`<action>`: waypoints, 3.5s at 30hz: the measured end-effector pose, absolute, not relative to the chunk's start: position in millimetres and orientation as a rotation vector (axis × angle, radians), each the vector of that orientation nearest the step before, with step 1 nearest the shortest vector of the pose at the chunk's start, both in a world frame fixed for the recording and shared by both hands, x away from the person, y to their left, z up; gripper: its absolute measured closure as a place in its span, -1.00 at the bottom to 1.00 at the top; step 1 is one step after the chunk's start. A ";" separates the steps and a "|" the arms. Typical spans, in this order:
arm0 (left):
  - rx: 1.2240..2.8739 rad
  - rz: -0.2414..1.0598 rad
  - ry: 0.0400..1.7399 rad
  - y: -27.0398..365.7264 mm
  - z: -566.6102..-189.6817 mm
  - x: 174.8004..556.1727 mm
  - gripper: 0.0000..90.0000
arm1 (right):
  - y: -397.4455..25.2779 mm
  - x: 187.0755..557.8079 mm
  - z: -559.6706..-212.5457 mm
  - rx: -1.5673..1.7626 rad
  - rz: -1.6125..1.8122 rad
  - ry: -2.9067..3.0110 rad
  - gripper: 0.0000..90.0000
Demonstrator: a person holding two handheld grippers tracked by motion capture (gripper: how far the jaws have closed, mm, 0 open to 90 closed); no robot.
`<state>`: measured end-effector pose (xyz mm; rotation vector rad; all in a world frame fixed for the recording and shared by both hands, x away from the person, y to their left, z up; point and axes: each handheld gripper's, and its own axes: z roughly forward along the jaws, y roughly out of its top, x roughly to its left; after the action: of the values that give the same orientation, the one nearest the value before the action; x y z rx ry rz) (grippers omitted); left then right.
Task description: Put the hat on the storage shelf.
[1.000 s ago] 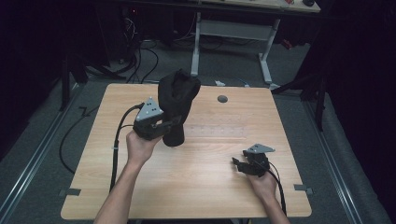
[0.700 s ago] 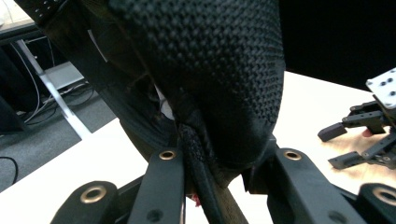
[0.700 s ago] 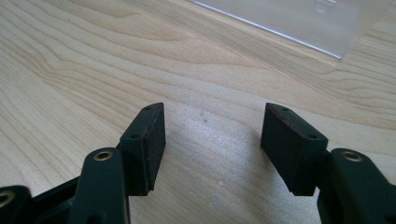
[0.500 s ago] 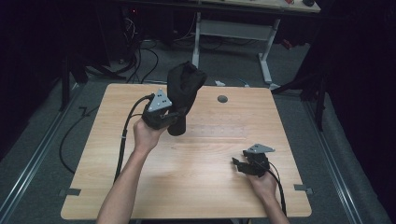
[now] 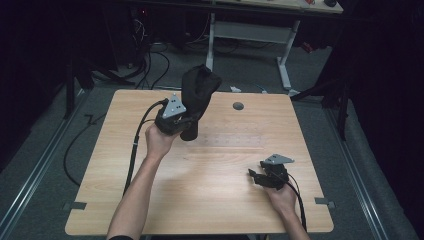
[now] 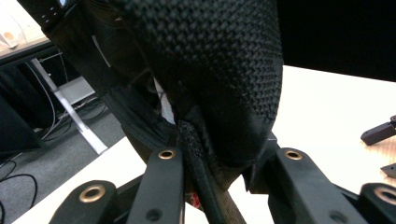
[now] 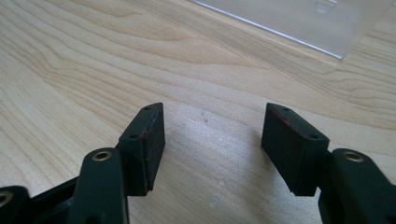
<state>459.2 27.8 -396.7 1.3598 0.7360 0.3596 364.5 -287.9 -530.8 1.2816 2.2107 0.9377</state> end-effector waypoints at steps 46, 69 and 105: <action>1.379 0.328 0.927 56.4 -440.9 447.7 0.57 | -287.6 364.4 -530.9 1.281 0.939 2.213 -0.13; 1.298 0.205 1.098 68.9 -435.9 444.6 -0.45 | -287.6 364.5 -530.9 1.281 0.940 2.212 -0.13; 1.258 0.150 1.228 102.2 -479.5 396.0 -0.44 | -287.5 364.7 -530.9 1.281 0.938 2.211 -0.13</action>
<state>396.0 102.2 -479.5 1.2580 1.2285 0.1500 364.7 -287.5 -530.9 1.2809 2.2107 0.9382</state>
